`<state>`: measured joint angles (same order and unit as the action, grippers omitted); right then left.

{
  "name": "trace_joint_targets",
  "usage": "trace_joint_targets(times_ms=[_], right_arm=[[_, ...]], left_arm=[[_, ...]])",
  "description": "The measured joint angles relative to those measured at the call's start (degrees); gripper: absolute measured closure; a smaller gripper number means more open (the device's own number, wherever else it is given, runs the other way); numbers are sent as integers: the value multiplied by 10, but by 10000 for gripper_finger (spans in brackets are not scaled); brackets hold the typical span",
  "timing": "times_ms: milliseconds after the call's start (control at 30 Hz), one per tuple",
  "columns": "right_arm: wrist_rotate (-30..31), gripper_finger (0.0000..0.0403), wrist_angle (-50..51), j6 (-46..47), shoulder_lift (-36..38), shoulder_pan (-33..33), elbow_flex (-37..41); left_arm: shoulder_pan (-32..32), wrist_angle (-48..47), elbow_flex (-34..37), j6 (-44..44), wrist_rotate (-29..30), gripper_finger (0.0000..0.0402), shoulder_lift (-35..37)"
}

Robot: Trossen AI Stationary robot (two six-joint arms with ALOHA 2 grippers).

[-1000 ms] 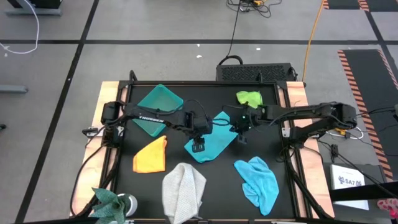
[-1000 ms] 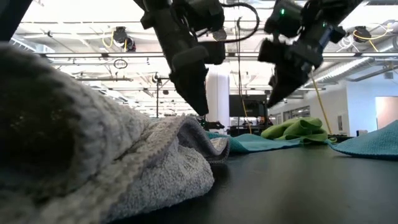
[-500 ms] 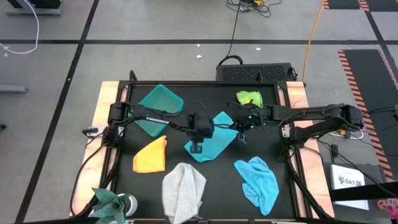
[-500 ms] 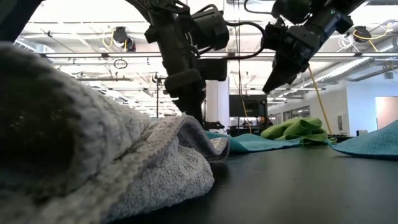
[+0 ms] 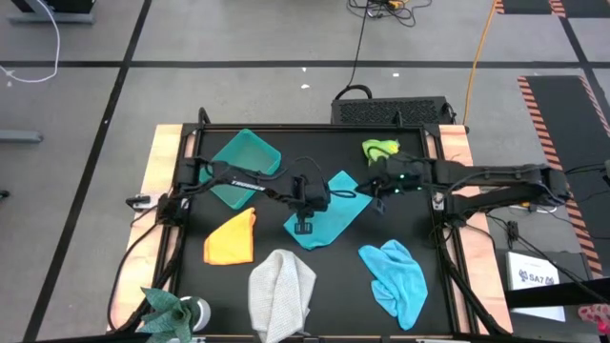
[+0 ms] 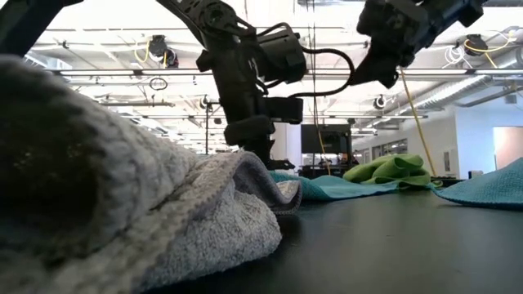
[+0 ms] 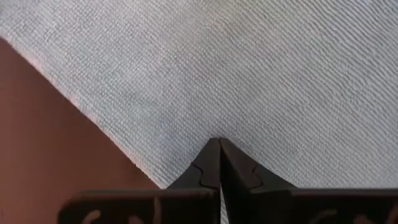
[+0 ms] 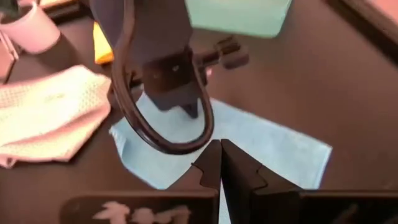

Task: Fold microfiber towels
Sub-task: Fold the top blue microfiber towel

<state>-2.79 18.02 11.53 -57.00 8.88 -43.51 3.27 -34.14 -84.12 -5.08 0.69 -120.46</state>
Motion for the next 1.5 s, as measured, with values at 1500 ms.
trace_joint_targets(times_ms=[1500], right_arm=[[-34, 403, -73, -46, -307, 0, 0]], left_arm=[[-55, 14, 2, 587, 32, 400, -4]])
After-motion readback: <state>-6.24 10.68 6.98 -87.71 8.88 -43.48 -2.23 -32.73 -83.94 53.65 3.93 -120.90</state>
